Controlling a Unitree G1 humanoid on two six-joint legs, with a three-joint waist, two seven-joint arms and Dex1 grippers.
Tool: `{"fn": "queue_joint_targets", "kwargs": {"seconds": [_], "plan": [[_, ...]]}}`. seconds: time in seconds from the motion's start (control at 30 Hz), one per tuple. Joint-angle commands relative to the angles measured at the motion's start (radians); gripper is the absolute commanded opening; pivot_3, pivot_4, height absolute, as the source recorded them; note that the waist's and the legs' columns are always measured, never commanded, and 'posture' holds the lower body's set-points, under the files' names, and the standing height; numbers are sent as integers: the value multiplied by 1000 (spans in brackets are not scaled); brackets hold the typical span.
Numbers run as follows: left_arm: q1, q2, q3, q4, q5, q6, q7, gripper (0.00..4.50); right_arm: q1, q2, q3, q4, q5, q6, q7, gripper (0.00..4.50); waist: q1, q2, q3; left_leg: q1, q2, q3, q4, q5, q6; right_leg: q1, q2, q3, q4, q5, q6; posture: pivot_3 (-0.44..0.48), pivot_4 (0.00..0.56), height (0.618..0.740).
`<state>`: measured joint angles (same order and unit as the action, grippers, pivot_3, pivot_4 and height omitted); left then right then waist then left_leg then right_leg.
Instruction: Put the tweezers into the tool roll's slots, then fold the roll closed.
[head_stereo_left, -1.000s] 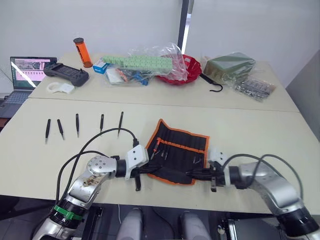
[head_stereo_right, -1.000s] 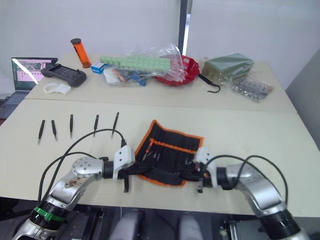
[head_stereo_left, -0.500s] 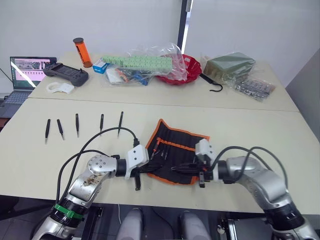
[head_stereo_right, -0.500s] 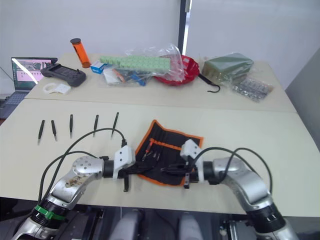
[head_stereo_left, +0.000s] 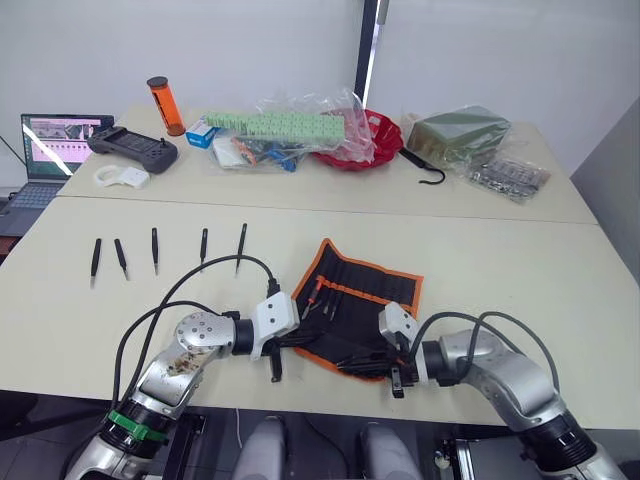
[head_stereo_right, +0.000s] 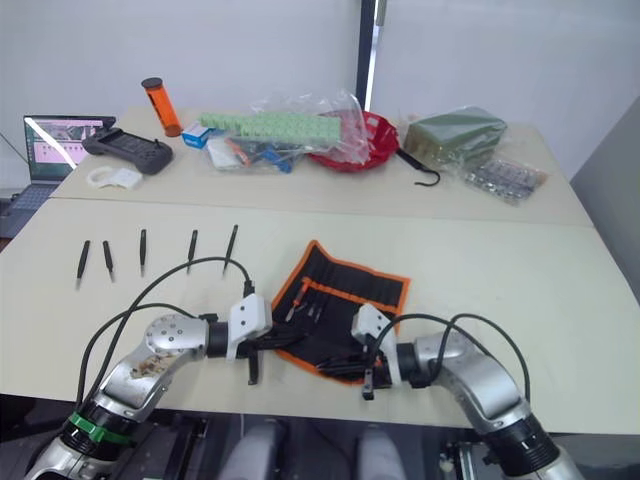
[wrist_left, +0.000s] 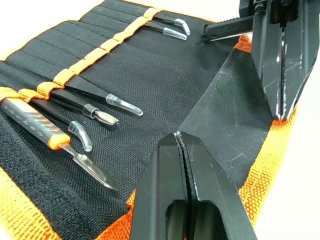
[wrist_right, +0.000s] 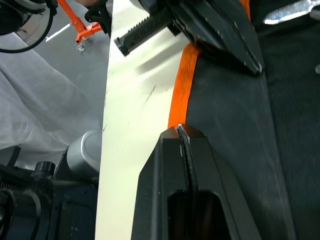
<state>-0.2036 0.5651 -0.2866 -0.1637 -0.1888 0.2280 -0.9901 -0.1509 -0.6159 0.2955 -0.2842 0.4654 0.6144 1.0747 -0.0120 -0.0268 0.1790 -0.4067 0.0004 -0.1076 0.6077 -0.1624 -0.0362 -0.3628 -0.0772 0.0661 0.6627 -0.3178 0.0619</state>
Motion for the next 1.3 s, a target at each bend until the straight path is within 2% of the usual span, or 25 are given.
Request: {"fn": "queue_joint_targets", "kwargs": {"seconds": [0.03,0.4,0.9,1.1,1.27,1.3], "plan": [[16,22,1,18,25,5,3,37,34,-18,-6,14,10,25,6,0,0,0,0,0,0,0,0,0,0,1,0,0,0,-1,1,0,150,740],[-96,7,-6,161,58,-114,-15,37,6,-13,-19,-37,46,75,-12,0,0,0,0,0,0,0,0,0,0,1,0,0,0,-1,1,0,150,740],[-280,-21,36,412,56,-239,-66,37,-83,-5,-170,-139,165,177,-95,0,-2,0,0,-3,0,0,1,0,0,-3,0,0,1,1,0,0,150,740],[-285,3,151,321,-109,-80,-125,37,-110,-33,-212,-149,184,189,-102,0,-6,0,2,-9,0,0,1,0,0,-9,1,0,2,4,-4,0,150,740],[-265,57,257,249,-197,47,-114,37,-115,-56,-240,-125,177,173,-104,0,-7,-1,3,-9,0,0,1,0,0,-9,0,0,1,4,-4,0,150,740],[-258,74,294,239,-227,82,-110,275,-117,-65,-248,-114,172,168,-103,257,-7,-1,3,-9,0,0,1,0,0,-9,0,0,1,4,-4,0,150,740]]}}
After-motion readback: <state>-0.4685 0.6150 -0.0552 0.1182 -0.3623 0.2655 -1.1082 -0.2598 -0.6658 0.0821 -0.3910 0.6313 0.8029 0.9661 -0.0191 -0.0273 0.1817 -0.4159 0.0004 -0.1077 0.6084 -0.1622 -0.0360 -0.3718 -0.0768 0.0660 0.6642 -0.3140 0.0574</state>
